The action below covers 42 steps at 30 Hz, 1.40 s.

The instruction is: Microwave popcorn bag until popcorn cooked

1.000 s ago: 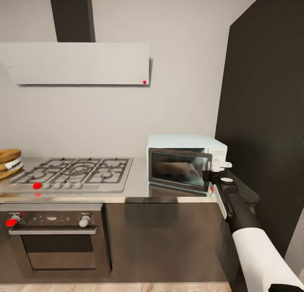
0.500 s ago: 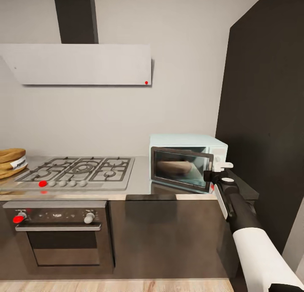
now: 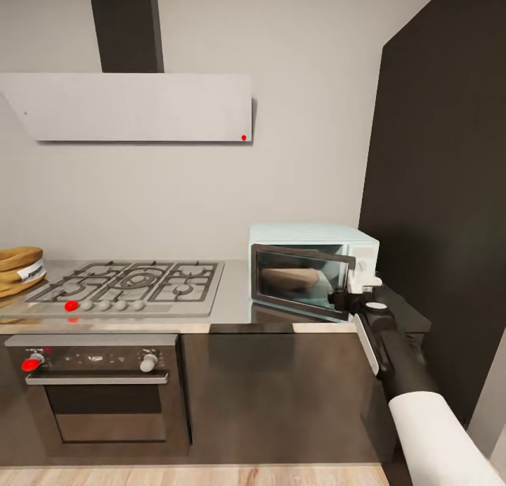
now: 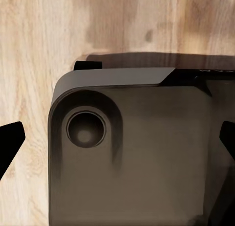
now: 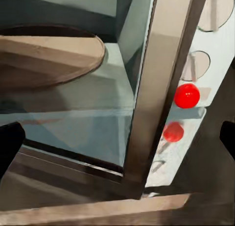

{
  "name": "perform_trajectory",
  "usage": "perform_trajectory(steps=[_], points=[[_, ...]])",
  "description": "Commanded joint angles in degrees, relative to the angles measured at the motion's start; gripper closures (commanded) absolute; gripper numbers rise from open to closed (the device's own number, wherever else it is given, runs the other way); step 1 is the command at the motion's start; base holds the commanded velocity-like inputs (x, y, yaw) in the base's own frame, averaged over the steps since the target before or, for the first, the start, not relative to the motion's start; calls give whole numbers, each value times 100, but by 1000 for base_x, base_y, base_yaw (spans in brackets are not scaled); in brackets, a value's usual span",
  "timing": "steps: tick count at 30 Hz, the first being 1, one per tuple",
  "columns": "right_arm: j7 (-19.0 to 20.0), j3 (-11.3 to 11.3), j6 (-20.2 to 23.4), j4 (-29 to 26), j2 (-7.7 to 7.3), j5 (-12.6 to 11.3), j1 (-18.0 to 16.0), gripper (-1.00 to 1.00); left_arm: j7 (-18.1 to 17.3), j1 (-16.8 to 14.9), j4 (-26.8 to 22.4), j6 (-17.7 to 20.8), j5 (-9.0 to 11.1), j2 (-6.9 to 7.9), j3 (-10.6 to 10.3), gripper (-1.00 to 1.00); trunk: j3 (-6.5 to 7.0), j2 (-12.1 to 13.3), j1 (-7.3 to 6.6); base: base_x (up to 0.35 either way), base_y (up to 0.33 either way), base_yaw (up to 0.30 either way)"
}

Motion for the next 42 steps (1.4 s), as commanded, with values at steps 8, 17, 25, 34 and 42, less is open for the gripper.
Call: perform_trajectory(steps=[8,17,25,34,42], points=[[182,-22,1308,-2105,-554,1,1157,-100,-5,-3,6,-17,15,-1,7,-100,-6,-4,0,0,0,0],[445,-205,1215,-1999,-799,-10,1174,-100,-1,-3,-1,-16,21,-5,23,-100,-6,-4,0,0,0,0],[250,-239,1182,-2079,-732,-142,1174,-100,-5,-3,-1,-17,24,-10,30,-100,-6,-4,0,51,0,0],[280,-1035,1043,-2081,-754,-287,1174,-100,-4,-3,-1,-16,24,-1,25,-100,-6,-4,0,238,0,0],[283,-1322,997,-2081,-858,-286,1174,-100,-3,-3,-1,-16,24,-1,25,-100,-6,-4,0,202,0,0]])
